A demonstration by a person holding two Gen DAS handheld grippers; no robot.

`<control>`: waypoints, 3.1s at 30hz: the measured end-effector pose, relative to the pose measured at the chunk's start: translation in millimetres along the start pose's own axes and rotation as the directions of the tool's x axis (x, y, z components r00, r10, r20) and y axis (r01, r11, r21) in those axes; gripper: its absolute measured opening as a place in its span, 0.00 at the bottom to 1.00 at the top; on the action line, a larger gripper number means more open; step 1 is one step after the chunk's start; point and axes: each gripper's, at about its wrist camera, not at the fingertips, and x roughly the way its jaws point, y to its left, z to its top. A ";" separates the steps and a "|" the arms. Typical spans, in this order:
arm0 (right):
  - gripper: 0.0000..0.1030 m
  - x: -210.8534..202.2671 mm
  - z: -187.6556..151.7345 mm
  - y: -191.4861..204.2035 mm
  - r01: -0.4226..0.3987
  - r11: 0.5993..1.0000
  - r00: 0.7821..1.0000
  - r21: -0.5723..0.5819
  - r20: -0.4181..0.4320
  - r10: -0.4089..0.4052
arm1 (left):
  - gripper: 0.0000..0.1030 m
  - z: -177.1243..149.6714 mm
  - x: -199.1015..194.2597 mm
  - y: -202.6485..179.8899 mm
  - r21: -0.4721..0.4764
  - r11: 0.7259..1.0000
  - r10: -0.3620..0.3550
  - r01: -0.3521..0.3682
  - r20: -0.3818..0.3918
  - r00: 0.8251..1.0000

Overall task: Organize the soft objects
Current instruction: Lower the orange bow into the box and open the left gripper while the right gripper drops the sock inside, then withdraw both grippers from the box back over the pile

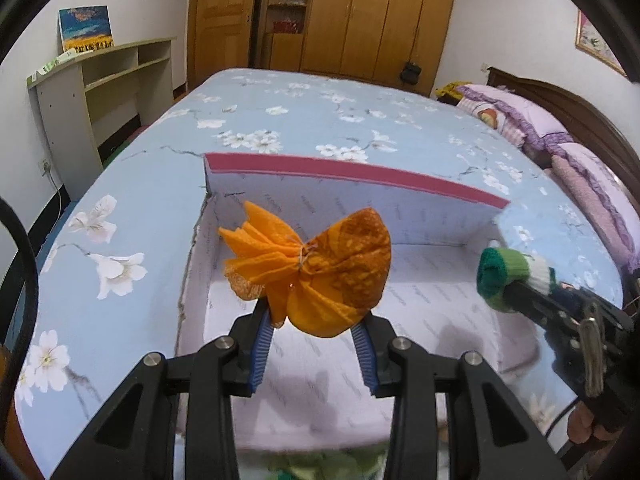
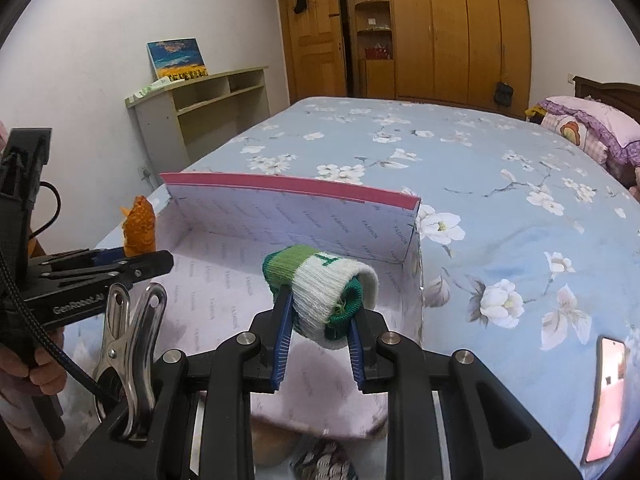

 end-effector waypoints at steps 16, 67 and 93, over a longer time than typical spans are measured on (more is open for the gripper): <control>0.25 47.6 -2.0 -15.9 0.034 0.999 0.998 0.003 -0.057 -0.034 | 0.38 4.6 59.7 1.1 -0.029 0.999 0.041 -0.044 -0.086 0.995; 0.57 23.5 4.6 -22.8 -0.044 0.999 0.997 0.000 -0.067 0.044 | 0.66 10.4 22.0 -20.6 0.128 0.992 0.019 -0.010 -0.069 0.997; 0.57 -45.8 -21.5 -9.4 -0.034 0.999 0.998 0.008 -0.049 0.034 | 0.66 -28.7 -50.4 -15.0 0.140 0.990 0.018 -0.010 -0.051 0.999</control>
